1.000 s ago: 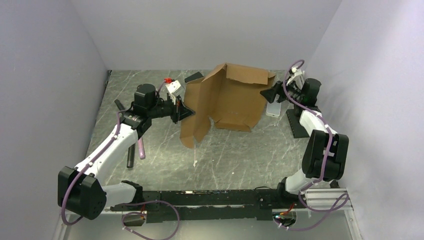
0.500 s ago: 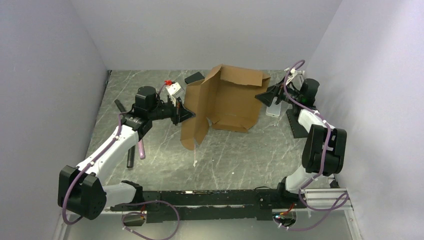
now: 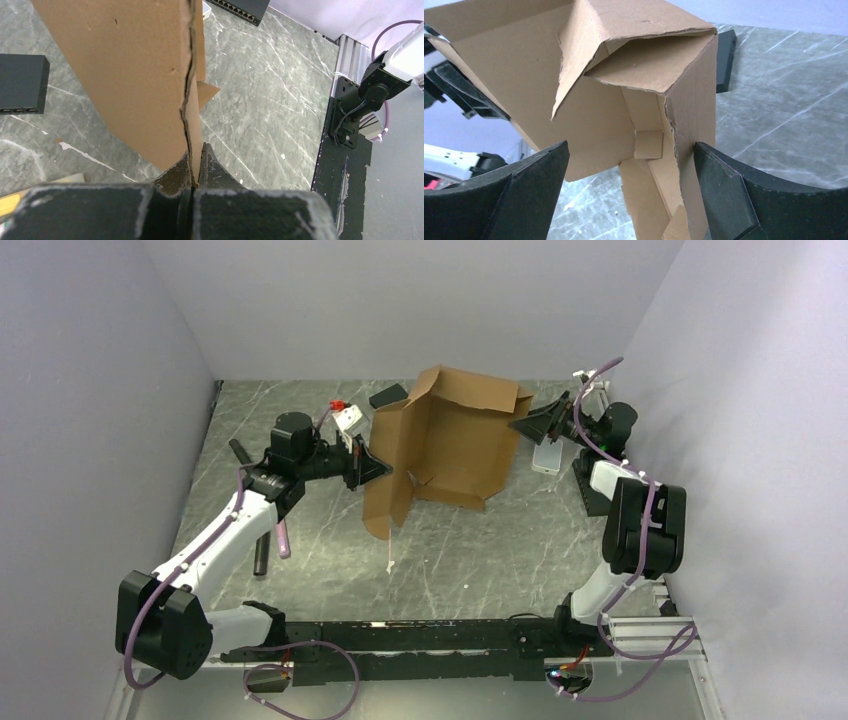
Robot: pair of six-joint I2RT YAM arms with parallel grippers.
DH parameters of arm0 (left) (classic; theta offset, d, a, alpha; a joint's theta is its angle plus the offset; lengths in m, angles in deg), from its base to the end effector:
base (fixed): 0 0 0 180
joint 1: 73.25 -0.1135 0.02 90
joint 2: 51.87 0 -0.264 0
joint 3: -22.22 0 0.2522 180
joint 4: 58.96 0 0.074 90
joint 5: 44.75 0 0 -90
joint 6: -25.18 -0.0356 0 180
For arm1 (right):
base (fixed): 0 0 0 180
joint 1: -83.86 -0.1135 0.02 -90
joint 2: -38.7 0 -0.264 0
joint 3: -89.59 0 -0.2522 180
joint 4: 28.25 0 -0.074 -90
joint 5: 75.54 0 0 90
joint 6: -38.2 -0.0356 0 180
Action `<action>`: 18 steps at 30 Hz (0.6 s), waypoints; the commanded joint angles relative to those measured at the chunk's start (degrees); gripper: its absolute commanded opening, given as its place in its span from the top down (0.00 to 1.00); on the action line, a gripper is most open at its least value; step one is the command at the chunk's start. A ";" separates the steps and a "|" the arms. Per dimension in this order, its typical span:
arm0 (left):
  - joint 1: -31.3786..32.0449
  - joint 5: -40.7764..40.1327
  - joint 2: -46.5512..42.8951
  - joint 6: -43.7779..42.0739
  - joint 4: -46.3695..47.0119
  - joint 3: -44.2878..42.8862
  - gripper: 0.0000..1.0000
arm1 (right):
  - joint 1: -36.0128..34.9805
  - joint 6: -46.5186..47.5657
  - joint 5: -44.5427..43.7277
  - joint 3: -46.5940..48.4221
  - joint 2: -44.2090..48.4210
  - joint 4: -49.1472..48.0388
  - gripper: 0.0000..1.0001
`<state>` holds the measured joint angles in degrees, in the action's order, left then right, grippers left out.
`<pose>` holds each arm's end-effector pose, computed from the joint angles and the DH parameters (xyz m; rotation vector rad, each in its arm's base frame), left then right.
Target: Fold the paper box
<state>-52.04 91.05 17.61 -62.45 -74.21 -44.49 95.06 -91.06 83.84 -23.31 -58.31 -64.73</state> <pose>0.2456 -0.1227 0.3180 0.8534 1.7135 -1.0283 0.3565 -0.0366 0.2597 -0.3648 1.6323 1.2464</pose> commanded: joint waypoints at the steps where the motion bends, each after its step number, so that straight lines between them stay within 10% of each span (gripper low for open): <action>1: 1.24 0.85 -0.37 -0.88 2.59 -1.08 1.00 | -0.92 -9.13 -0.45 0.36 -0.36 -8.37 0.00; 9: 3.60 -1.52 -0.63 -1.67 1.59 -1.82 1.00 | -4.46 -0.45 -8.47 3.45 3.46 12.54 0.00; 18: 4.19 -1.66 -2.58 -1.65 1.85 0.25 1.00 | -5.04 -2.51 -5.72 4.77 2.89 14.33 0.00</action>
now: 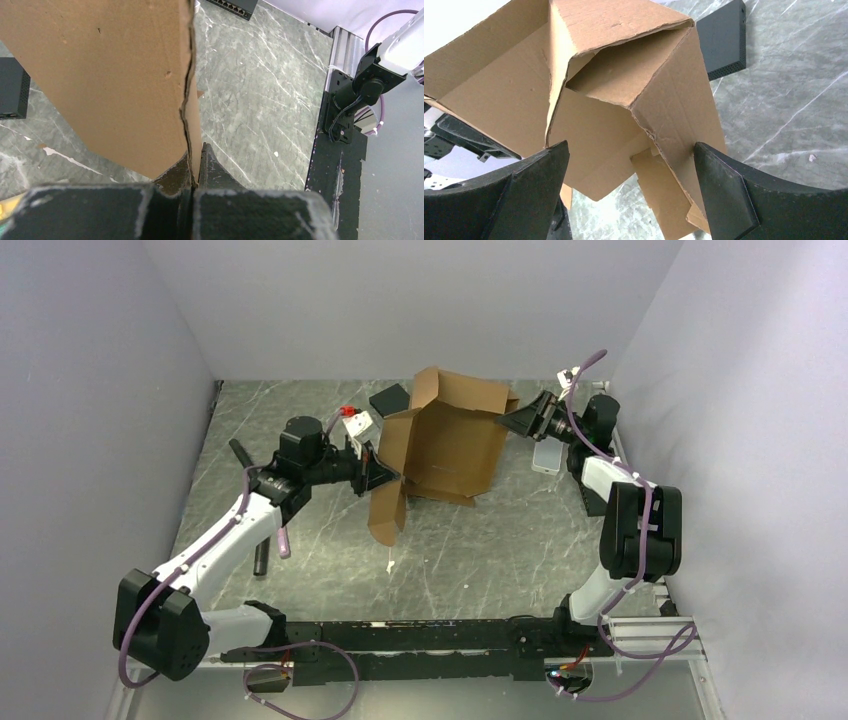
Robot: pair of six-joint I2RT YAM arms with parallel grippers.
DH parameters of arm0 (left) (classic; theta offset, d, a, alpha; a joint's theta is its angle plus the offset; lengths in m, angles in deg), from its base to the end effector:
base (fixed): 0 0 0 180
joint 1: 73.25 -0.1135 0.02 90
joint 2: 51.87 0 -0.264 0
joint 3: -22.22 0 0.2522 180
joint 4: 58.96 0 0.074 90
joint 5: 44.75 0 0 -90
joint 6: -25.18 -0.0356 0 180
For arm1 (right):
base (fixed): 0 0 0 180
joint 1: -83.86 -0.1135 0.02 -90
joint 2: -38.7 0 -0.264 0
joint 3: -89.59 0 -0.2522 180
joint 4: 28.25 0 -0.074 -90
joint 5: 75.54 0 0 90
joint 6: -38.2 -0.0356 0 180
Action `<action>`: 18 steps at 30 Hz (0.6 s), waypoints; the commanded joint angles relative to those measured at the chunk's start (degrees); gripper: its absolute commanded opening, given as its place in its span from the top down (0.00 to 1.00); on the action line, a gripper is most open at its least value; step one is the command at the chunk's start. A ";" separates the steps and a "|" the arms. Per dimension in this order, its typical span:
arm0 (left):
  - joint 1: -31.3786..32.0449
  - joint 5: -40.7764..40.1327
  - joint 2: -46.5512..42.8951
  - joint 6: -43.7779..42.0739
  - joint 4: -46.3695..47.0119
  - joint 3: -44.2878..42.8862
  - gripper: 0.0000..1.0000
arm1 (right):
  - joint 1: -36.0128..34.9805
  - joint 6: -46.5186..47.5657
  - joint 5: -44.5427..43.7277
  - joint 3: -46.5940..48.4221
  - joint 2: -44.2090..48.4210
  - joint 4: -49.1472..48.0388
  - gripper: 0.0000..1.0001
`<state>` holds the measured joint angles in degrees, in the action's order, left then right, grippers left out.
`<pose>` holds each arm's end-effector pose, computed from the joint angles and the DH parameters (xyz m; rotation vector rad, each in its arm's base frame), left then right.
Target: Fold the paper box
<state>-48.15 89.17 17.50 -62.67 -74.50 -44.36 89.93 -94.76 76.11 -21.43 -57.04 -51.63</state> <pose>0.2372 -0.1384 0.3170 0.8978 1.7094 -1.0418 0.3636 -0.0072 0.2573 -0.1503 1.7737 1.3409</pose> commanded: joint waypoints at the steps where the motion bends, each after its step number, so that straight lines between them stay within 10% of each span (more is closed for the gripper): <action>1: 0.30 0.14 -2.58 -1.45 1.98 0.23 1.00 | 0.09 1.74 3.96 3.44 1.08 1.50 0.00; 18: 0.30 0.55 -2.83 -1.19 1.87 0.22 1.00 | 0.17 -4.57 8.71 7.04 -1.51 3.39 0.00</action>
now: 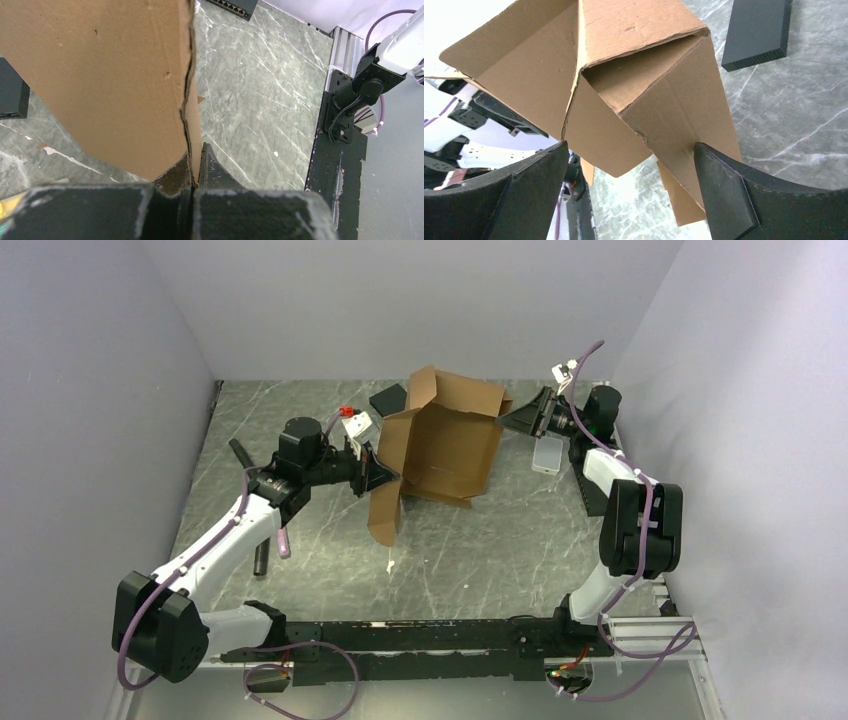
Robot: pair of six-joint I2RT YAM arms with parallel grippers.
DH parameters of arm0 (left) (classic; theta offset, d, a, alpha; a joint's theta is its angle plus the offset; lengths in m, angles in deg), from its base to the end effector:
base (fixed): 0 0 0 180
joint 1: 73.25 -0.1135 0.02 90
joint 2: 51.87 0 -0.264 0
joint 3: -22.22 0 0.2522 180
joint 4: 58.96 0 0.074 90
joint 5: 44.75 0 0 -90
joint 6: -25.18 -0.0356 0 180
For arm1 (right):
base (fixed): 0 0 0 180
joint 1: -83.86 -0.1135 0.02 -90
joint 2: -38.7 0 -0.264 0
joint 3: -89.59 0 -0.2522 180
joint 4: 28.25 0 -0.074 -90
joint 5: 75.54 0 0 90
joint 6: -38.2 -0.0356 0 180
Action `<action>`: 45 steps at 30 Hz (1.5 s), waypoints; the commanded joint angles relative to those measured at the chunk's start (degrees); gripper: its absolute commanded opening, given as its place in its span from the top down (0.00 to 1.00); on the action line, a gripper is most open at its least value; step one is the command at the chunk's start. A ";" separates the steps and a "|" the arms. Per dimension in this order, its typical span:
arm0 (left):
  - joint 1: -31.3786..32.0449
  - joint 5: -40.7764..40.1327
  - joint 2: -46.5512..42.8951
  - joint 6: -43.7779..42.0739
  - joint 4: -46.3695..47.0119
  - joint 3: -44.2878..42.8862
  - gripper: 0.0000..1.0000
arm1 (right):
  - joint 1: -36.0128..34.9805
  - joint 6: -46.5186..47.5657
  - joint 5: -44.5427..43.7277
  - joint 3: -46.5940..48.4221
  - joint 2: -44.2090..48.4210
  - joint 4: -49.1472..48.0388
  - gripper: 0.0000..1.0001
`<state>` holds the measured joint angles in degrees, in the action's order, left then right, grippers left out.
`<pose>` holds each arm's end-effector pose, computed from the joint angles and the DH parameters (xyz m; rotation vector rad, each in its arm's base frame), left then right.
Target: Fold the paper box
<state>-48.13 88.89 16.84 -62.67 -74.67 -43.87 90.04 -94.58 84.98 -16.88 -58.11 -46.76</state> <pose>0.2347 -0.1372 0.3166 0.8949 1.7110 -1.0375 0.3700 -0.0063 0.2688 -0.2711 1.8004 1.4653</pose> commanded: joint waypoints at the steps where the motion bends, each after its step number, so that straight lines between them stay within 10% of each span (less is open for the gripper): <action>1: 0.28 0.84 -2.25 -1.25 2.04 -0.30 1.00 | 0.09 -6.23 1.06 2.39 -0.77 -3.01 0.00; 17: 0.28 0.97 -2.63 -1.45 0.99 0.05 1.00 | 0.92 2.62 9.44 2.43 0.53 0.30 0.00; 22: 0.28 0.72 -3.26 -1.45 0.79 0.17 1.00 | 1.16 14.74 10.52 5.67 0.44 14.78 0.00; 29: 0.28 1.08 -2.97 -1.36 1.25 0.15 1.00 | 1.12 -0.02 10.17 4.48 1.58 1.84 0.00; 45: 0.28 1.22 -2.57 -0.84 1.52 -0.16 1.00 | -0.40 -2.75 2.19 6.07 3.66 10.13 0.00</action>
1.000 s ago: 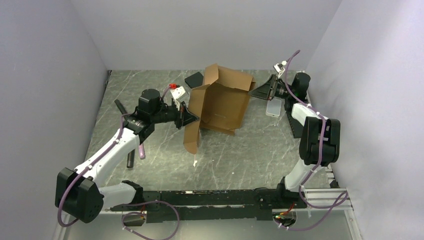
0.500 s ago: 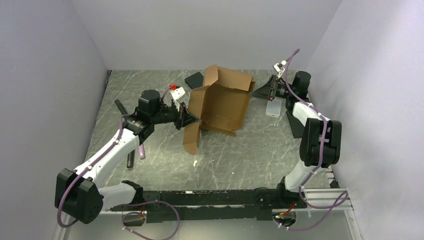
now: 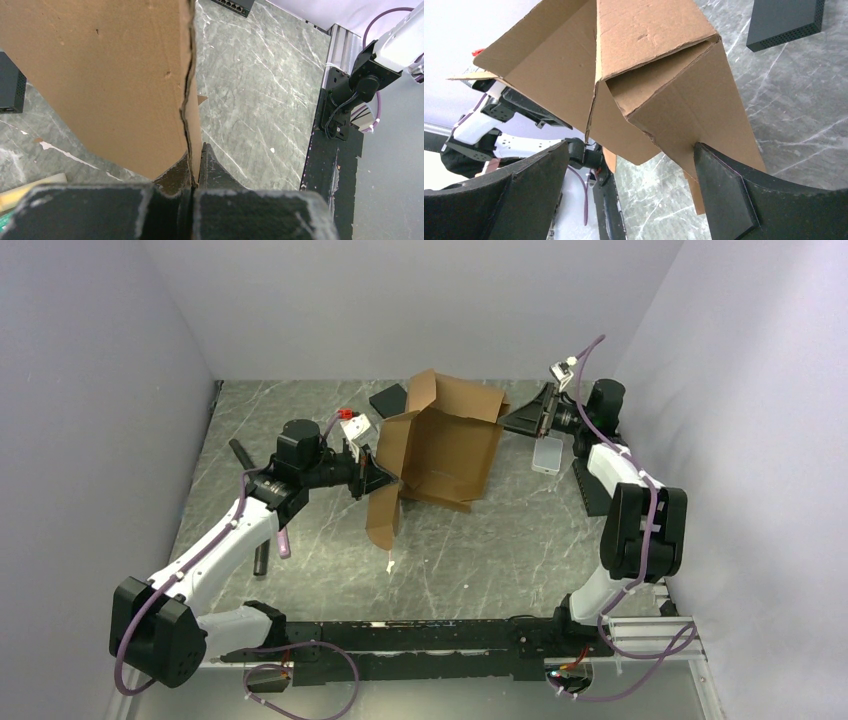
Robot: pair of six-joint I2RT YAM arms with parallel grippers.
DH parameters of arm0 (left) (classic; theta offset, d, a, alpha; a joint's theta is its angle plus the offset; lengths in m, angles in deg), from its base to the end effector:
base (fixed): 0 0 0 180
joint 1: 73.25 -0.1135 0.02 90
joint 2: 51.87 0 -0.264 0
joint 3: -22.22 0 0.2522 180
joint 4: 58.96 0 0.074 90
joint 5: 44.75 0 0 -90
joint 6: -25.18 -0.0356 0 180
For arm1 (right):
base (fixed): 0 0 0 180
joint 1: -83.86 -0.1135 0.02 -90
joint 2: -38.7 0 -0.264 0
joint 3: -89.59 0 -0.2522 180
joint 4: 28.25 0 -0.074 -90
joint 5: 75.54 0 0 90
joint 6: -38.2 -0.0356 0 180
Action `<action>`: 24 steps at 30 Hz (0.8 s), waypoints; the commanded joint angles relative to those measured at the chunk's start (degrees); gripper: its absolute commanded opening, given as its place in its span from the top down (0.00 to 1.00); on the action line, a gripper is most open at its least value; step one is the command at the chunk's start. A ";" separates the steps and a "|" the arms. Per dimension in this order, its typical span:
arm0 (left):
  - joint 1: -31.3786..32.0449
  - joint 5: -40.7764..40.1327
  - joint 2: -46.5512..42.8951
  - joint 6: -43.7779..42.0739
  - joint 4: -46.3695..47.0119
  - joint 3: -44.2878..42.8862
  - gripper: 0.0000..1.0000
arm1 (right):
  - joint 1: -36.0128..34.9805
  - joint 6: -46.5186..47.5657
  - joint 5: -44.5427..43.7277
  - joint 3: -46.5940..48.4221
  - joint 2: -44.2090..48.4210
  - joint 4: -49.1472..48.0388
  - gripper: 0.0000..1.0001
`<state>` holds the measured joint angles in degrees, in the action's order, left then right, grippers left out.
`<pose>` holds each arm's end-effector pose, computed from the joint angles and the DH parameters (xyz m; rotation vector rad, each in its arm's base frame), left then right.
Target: Fold the paper box
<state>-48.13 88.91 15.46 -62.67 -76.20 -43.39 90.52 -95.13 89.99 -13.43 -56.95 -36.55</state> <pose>0.2292 -0.1346 0.3171 0.8943 1.7222 -1.0403 0.3680 -0.0083 0.2806 -0.2582 1.8705 1.5824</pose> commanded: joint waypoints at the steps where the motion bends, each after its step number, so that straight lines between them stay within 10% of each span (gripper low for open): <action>1: 0.34 1.24 -1.23 -0.76 3.05 -0.62 1.00 | -1.00 -1.66 -3.46 2.84 2.54 0.90 0.00; 24: 2.30 0.78 -1.12 -1.40 1.96 -0.68 1.00 | -11.99 25.57 -38.85 12.07 5.42 28.56 0.22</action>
<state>-46.25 88.89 15.46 -62.56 -76.25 -43.39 79.87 -74.95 59.34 -4.05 -53.13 -9.65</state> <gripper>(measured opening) 0.014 0.815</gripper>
